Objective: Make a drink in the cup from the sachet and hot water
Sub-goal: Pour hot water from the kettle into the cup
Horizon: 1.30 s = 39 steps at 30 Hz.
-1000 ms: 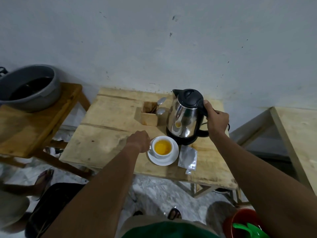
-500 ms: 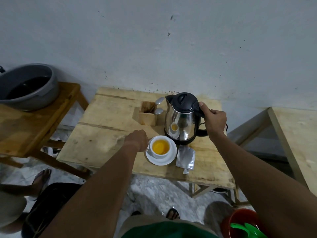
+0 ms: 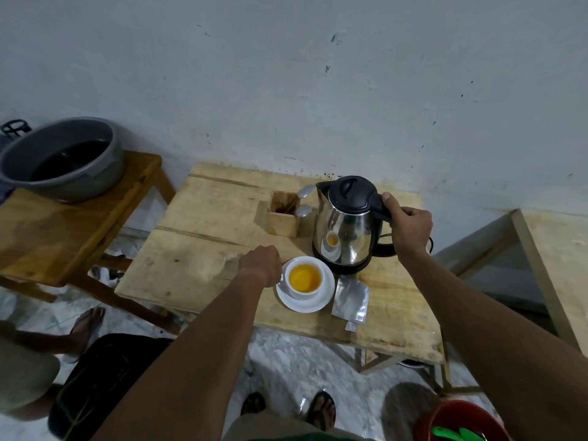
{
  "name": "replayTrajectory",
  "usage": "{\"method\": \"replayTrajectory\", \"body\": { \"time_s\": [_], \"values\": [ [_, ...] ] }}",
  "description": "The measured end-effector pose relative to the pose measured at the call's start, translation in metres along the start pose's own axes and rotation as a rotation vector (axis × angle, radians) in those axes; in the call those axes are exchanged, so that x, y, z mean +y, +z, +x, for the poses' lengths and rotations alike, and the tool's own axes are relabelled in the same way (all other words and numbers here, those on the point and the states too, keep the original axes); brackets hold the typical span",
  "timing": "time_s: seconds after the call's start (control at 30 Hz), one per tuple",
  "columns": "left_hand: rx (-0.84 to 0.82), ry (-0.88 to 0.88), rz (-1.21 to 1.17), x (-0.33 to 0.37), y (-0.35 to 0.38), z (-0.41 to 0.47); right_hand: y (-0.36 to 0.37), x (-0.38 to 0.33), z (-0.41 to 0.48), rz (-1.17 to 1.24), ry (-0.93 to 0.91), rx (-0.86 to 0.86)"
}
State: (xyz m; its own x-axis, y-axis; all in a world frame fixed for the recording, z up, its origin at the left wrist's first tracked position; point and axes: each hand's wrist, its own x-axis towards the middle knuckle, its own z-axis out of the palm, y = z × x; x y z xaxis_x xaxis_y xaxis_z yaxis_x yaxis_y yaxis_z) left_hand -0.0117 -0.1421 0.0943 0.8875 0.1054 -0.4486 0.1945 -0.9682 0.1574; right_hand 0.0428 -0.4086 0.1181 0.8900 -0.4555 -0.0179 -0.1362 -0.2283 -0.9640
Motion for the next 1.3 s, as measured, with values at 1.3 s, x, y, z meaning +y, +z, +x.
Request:
{"method": "replayTrajectory", "body": {
  "time_s": [1.3],
  "values": [
    [0.010,-0.014,-0.046,-0.001,0.003,-0.001,-0.007,0.003,0.006,-0.003,0.036,-0.078]
  ]
}}
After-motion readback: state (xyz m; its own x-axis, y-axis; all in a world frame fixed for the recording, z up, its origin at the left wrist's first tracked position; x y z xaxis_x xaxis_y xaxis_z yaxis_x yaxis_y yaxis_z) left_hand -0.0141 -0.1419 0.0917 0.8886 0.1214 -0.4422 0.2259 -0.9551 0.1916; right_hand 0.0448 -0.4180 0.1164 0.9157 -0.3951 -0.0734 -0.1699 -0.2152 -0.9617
